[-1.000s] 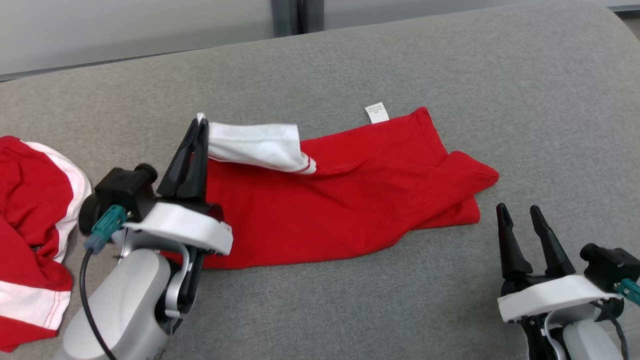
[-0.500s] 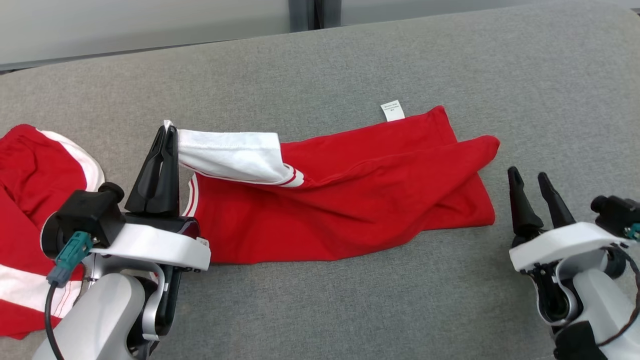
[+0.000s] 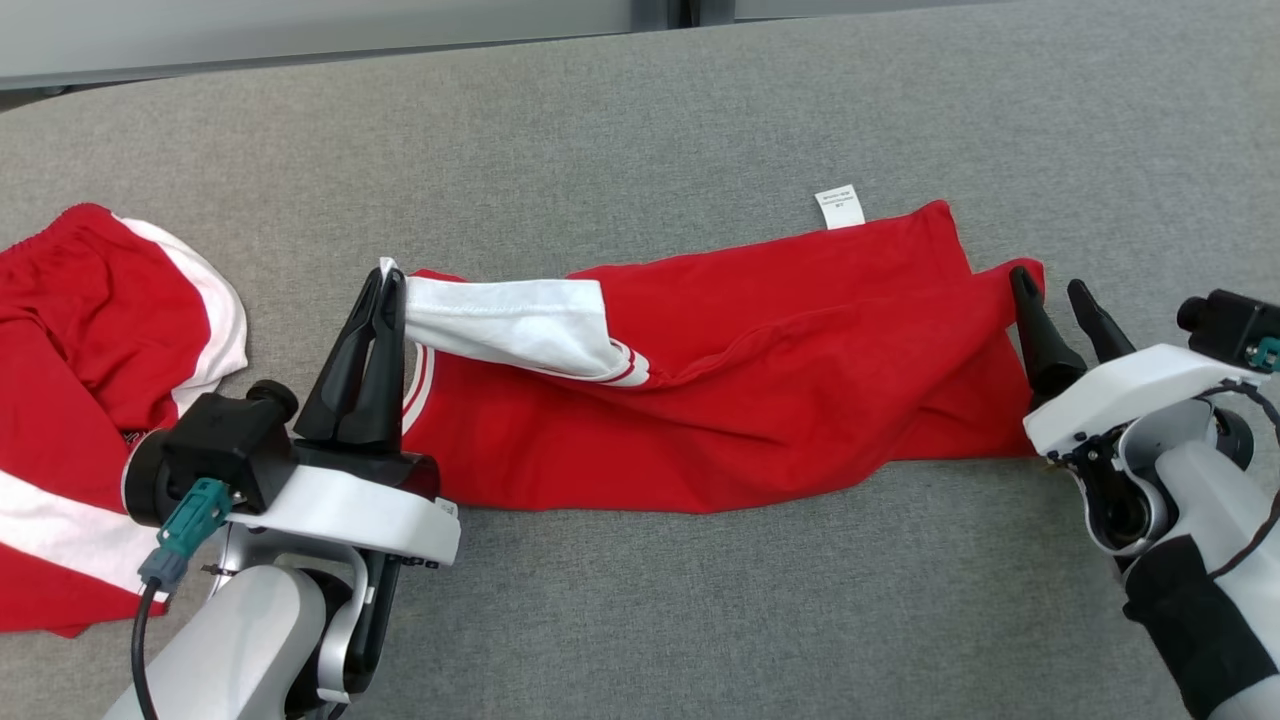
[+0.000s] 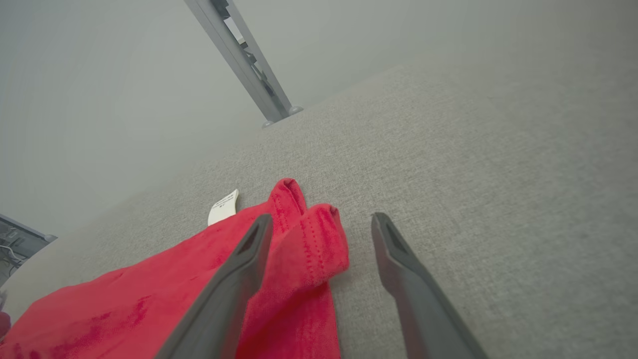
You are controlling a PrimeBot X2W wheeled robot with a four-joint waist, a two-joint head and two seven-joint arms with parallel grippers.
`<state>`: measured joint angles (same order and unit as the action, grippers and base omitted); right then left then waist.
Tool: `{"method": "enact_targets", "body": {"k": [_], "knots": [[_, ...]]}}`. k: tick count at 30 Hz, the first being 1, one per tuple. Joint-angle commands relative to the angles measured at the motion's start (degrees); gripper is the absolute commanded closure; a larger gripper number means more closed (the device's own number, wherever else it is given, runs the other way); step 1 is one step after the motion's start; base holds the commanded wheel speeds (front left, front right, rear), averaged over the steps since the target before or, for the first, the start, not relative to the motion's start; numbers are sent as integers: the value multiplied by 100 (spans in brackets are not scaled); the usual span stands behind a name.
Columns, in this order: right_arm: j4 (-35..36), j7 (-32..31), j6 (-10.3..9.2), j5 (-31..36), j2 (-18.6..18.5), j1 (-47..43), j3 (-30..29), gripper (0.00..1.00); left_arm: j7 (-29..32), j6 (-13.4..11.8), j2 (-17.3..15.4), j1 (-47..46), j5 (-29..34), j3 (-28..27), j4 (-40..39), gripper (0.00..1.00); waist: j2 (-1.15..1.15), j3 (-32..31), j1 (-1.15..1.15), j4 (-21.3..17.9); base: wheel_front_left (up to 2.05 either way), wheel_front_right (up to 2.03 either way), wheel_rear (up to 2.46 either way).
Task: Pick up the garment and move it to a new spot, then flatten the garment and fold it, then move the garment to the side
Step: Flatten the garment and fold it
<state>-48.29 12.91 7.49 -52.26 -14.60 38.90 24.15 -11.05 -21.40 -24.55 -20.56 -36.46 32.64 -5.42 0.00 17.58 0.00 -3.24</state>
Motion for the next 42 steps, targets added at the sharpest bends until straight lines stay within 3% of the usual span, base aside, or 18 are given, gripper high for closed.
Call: {"method": "enact_targets", "body": {"k": [1,4,6,9,10,14,16,22,28,42], "knots": [[-47,-40,0,-39,-62,102,44,0,21,13,-7,-99,29,5,-14,100,0,20,0,20,0,0,0],[-233,-209,1,-125,-152,339,279,0,35,15,16,-131,47,53,-16,100,0,45,0,51,0,0,0],[-394,-347,0,-154,-199,462,422,5,45,18,28,-132,63,74,-9,100,0,52,0,61,0,0,0],[-588,-592,1,-228,-218,617,627,0,39,27,45,-135,68,102,-1,100,0,57,0,77,0,0,0],[-653,-675,0,-232,-242,673,696,4,36,32,50,-146,68,103,0,100,0,60,0,83,0,0,0],[-814,-901,0,-289,-247,856,939,51,39,35,55,-189,64,126,-10,100,0,86,0,111,0,0,0],[-921,-1029,0,-269,-299,944,1070,100,58,26,48,-202,70,134,-19,100,0,92,0,129,0,0,0],[-1000,-704,0,-263,-431,1155,1201,100,-35,-2,27,-168,-4,17,-32,100,0,-60,0,168,0,0,0],[-481,-107,0,-447,-633,1203,1195,100,-211,131,-97,-301,-127,-337,-181,100,0,-373,0,107,0,0,0],[1670,240,0,-463,-1451,1483,1200,100,56,838,-741,-1560,-494,-1083,-268,100,0,-1396,0,-270,0,0,0]]}}
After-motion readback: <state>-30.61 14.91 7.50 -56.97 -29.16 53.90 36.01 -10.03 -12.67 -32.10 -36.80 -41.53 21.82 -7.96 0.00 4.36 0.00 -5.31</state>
